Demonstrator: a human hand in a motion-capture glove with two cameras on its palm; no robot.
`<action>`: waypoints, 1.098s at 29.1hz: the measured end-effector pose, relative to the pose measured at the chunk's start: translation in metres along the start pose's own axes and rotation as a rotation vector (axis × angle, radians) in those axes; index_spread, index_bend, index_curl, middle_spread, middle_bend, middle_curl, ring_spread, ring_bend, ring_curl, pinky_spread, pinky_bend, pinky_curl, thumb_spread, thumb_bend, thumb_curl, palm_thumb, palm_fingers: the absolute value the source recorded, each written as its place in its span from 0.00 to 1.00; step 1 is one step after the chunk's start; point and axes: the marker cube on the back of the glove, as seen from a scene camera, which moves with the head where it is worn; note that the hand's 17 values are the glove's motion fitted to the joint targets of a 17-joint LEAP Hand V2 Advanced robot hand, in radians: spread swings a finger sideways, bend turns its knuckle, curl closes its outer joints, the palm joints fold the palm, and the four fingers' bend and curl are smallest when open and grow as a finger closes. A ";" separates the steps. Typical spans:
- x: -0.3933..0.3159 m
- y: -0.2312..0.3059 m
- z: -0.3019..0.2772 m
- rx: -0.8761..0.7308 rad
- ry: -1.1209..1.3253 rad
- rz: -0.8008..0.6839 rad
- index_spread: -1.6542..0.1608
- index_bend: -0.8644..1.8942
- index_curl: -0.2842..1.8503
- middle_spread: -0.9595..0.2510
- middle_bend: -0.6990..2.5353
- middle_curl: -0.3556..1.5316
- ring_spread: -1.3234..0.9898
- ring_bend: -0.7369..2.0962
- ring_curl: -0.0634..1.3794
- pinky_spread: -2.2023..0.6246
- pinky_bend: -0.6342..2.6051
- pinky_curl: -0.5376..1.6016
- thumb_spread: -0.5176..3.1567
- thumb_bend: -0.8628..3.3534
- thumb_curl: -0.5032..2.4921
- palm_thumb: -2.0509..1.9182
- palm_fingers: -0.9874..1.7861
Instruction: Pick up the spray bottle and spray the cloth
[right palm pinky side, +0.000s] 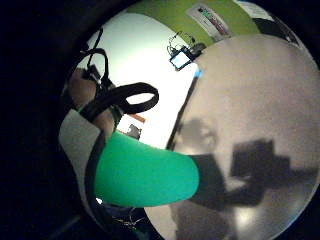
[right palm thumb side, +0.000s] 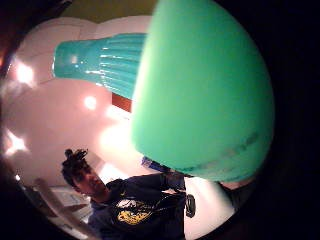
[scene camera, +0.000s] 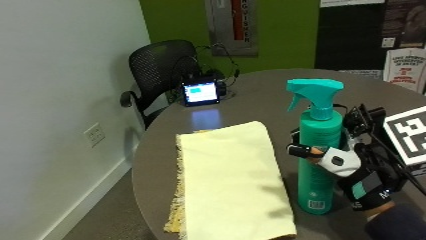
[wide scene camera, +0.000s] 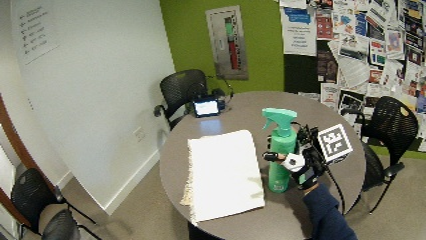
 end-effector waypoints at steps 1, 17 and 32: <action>0.001 0.001 0.001 0.004 -0.001 -0.002 0.72 0.33 0.18 0.71 0.36 0.41 0.52 0.49 0.30 0.81 0.37 0.42 0.38 0.20 0.29 0.67 0.69; 0.004 0.008 0.001 0.136 -0.100 -0.034 0.75 0.35 0.22 0.67 0.36 0.42 0.48 0.50 0.32 0.71 0.36 0.42 0.35 0.21 0.32 0.74 0.81; 0.003 0.008 -0.009 0.196 -0.116 -0.042 0.76 0.35 0.24 0.65 0.36 0.44 0.48 0.50 0.34 0.67 0.38 0.43 0.33 0.20 0.34 0.75 0.81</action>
